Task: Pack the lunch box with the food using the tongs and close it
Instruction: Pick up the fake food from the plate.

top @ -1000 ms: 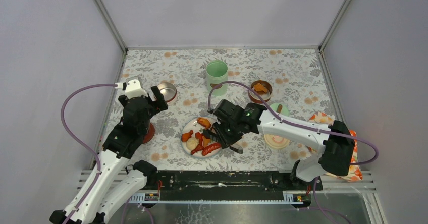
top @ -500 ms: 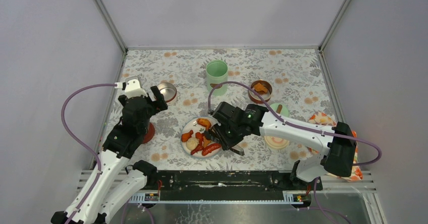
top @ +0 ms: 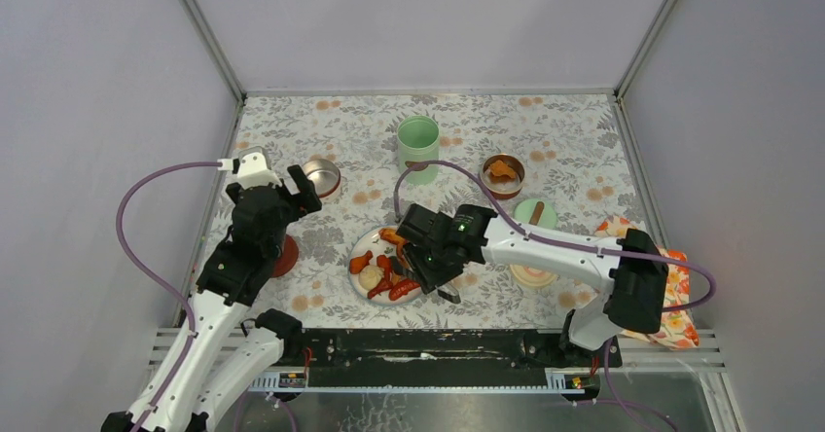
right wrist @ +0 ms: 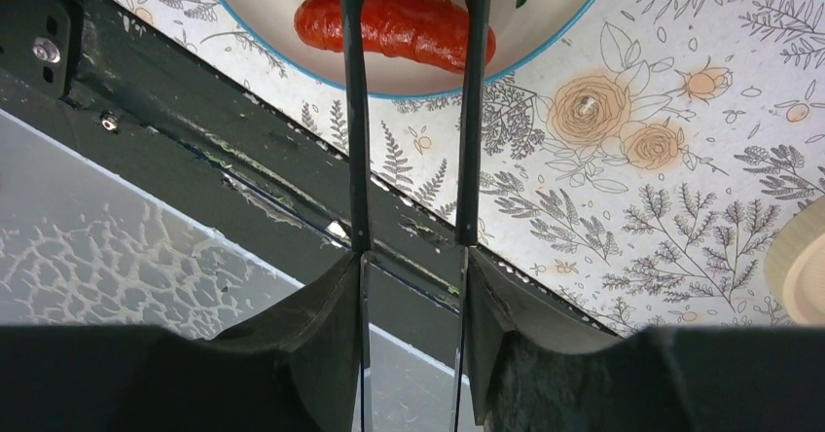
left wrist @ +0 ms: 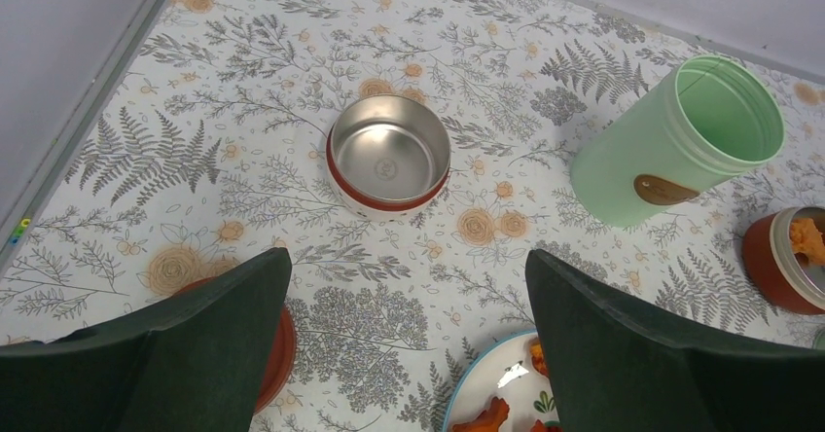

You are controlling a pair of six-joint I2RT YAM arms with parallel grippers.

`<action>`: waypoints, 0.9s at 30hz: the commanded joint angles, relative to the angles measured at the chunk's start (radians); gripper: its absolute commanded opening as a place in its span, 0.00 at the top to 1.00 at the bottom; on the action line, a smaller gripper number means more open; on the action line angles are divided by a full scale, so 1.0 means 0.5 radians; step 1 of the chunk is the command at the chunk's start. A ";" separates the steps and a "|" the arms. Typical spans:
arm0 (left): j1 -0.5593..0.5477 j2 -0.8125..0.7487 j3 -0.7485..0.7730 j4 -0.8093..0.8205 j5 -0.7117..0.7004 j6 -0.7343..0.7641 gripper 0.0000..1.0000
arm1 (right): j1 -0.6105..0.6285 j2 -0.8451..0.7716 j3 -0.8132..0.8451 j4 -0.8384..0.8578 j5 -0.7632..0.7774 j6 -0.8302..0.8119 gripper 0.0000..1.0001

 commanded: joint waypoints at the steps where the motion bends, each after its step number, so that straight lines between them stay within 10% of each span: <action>1: 0.032 -0.028 -0.021 0.121 0.045 -0.012 0.01 | 0.023 0.028 0.111 0.042 0.061 0.056 0.54; 19: 0.121 -0.019 -0.025 0.136 0.141 -0.020 0.01 | 0.029 0.152 0.137 0.063 0.030 0.017 0.59; 27: 0.145 -0.028 -0.027 0.140 0.158 -0.024 0.01 | 0.030 0.146 0.188 -0.011 0.084 -0.026 0.81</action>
